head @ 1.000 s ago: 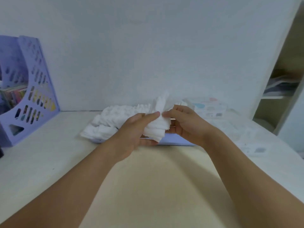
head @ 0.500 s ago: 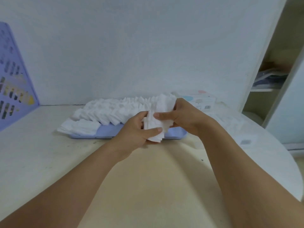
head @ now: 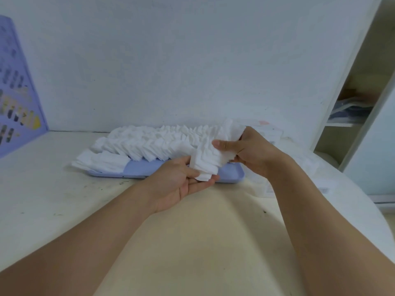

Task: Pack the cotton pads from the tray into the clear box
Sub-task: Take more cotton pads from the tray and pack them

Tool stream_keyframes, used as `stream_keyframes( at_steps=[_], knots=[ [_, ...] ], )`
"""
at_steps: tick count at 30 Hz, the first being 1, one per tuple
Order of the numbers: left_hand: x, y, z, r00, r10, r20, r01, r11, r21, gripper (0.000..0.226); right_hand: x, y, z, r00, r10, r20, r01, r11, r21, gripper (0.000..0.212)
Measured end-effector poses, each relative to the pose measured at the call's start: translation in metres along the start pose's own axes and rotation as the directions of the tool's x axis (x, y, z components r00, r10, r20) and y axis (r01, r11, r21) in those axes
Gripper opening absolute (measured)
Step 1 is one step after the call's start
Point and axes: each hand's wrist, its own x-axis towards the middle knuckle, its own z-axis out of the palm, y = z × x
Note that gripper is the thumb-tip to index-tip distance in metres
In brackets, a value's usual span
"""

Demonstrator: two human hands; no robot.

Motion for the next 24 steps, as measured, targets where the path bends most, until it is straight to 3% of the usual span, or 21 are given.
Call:
stream_keyframes(
  at_steps=[7, 13, 16, 24],
  knots=[
    [0.004, 0.003, 0.003, 0.995, 0.035, -0.097, -0.044, 0.995, -0.086, 0.035, 0.002, -0.005, -0.008, 0.999, -0.044, 0.009, 0.042, 0.986, 0.164, 0.031],
    [0.0, 0.003, 0.008, 1.0, -0.02, -0.001, 0.019, 0.977, -0.212, 0.029, 0.0, -0.004, 0.011, 0.996, -0.09, -0.014, 0.09, 0.996, -0.01, 0.014],
    [-0.001, 0.005, 0.009, 0.999, -0.041, 0.034, 0.049, 0.964, -0.261, 0.037, -0.001, -0.004, 0.012, 0.995, -0.103, 0.005, 0.103, 0.994, -0.034, 0.009],
    [-0.002, 0.005, 0.008, 0.998, -0.056, 0.029, 0.061, 0.967, -0.248, 0.036, -0.002, -0.005, 0.009, 0.989, -0.128, 0.075, 0.135, 0.985, -0.106, 0.015]
  ],
)
